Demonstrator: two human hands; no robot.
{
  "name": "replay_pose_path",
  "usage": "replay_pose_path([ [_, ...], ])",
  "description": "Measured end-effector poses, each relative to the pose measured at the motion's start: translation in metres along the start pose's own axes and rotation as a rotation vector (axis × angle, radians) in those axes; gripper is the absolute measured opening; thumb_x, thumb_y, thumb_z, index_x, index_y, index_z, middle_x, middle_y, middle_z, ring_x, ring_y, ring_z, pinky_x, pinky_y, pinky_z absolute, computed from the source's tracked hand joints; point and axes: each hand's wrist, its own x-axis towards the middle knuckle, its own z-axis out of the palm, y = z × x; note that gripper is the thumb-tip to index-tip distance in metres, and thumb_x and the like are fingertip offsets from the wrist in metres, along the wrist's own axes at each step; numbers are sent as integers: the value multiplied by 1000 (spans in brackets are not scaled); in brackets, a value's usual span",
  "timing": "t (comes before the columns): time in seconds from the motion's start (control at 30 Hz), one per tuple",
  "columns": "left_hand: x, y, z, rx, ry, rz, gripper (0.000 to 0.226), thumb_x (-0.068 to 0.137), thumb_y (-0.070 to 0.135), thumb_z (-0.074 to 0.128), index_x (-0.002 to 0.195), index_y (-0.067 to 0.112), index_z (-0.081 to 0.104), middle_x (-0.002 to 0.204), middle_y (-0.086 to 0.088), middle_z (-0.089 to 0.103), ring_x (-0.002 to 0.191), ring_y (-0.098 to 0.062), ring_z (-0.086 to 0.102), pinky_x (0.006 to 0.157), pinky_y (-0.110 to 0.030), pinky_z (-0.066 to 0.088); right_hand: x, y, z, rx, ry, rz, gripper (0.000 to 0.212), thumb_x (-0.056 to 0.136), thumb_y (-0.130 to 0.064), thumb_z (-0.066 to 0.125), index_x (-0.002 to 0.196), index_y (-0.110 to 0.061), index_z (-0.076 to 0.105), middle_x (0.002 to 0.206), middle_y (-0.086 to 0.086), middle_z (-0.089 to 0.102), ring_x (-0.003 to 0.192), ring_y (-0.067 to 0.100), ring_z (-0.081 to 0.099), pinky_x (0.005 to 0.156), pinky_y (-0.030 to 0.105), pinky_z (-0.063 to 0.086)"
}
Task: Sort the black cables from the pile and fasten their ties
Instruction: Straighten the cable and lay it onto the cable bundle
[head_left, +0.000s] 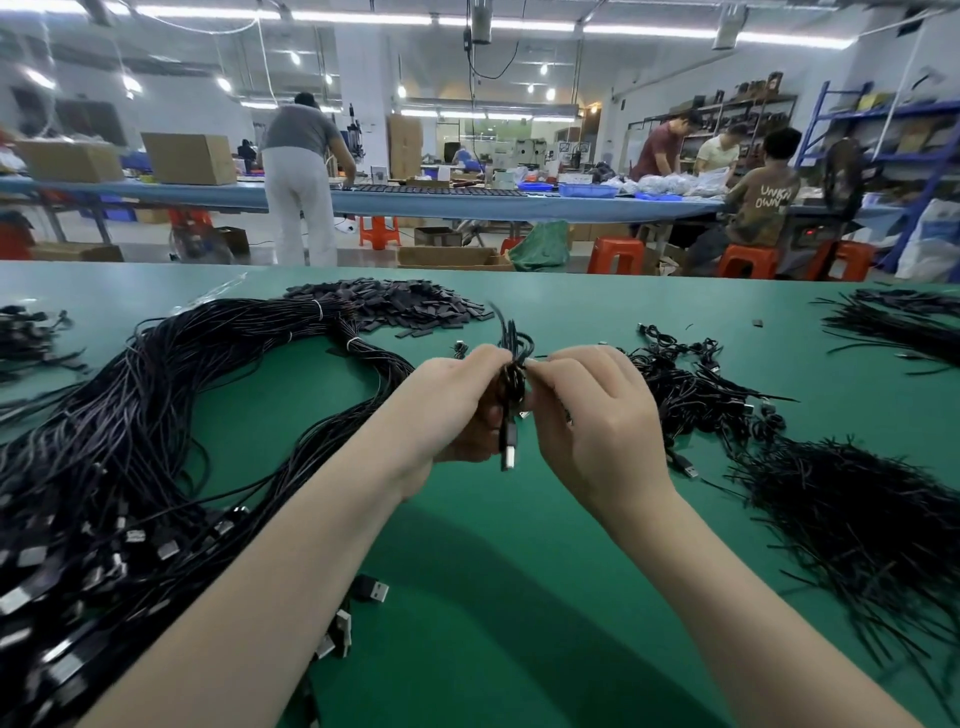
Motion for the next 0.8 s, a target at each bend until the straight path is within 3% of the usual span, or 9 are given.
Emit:
replay_pose_path([
  [0.17, -6, 7, -1, -418, -256, -251, 48, 91, 36, 45, 54, 19, 71, 47, 11, 41, 34, -4, 37, 42, -17, 39, -2, -1, -2, -60, 48, -100, 23, 91, -3, 54, 73, 3, 68, 75, 13, 65, 66, 32, 61, 64, 39, 50],
  [0.23, -8, 10, -3, -544, -333, -273, 50, 93, 37, 43, 57, 18, 72, 48, 12, 43, 35, -2, 38, 43, -17, 41, -2, -4, -2, -66, 49, -99, 24, 90, -2, 54, 70, 3, 66, 74, 13, 65, 66, 32, 61, 64, 40, 50],
  [0.33, -4, 5, -3, -280, -167, 29, 53, 99, 39, 39, 68, 24, 78, 65, 4, 60, 48, -8, 48, 56, -22, 46, 4, -5, -4, 30, 25, 65, 14, 85, 2, 59, 73, 2, 66, 75, 13, 64, 68, 31, 60, 64, 39, 49],
  [0.43, -1, 5, -8, 242, 65, 448, 41, 98, 45, 41, 75, 43, 75, 109, 8, 61, 97, -1, 54, 86, -18, 39, 11, -6, -8, 137, -34, 197, 6, 84, -2, 63, 80, -1, 68, 74, 8, 65, 69, 26, 60, 64, 36, 50],
  [0.5, 1, 2, -12, 342, 71, 551, 33, 94, 50, 42, 83, 44, 72, 125, 14, 55, 118, 5, 45, 99, -12, 31, 14, -7, -10, 178, -79, 235, 5, 84, -4, 65, 82, -4, 68, 74, 4, 65, 69, 20, 58, 65, 28, 47],
  [0.6, 3, -4, -10, 317, 58, 545, 31, 96, 45, 43, 89, 39, 72, 105, 9, 70, 104, -4, 60, 93, -21, 44, 16, -6, -10, 192, -124, 282, 3, 85, -6, 68, 82, -6, 70, 72, 1, 64, 66, 13, 53, 62, 20, 40],
  [0.73, 5, -7, -6, 297, 155, 511, 30, 100, 35, 43, 90, 36, 71, 89, 17, 69, 92, -5, 62, 83, -30, 51, 10, -1, -6, 151, -159, 300, 7, 86, -8, 67, 83, -3, 70, 74, 5, 66, 68, 24, 60, 60, 32, 47],
  [0.8, 6, -8, -5, 251, 153, 407, 30, 100, 35, 43, 94, 34, 73, 81, 17, 68, 80, -8, 64, 69, -27, 54, 6, 0, -4, 92, -153, 219, 9, 87, -5, 64, 81, 0, 69, 74, 9, 65, 69, 29, 59, 62, 35, 48],
])
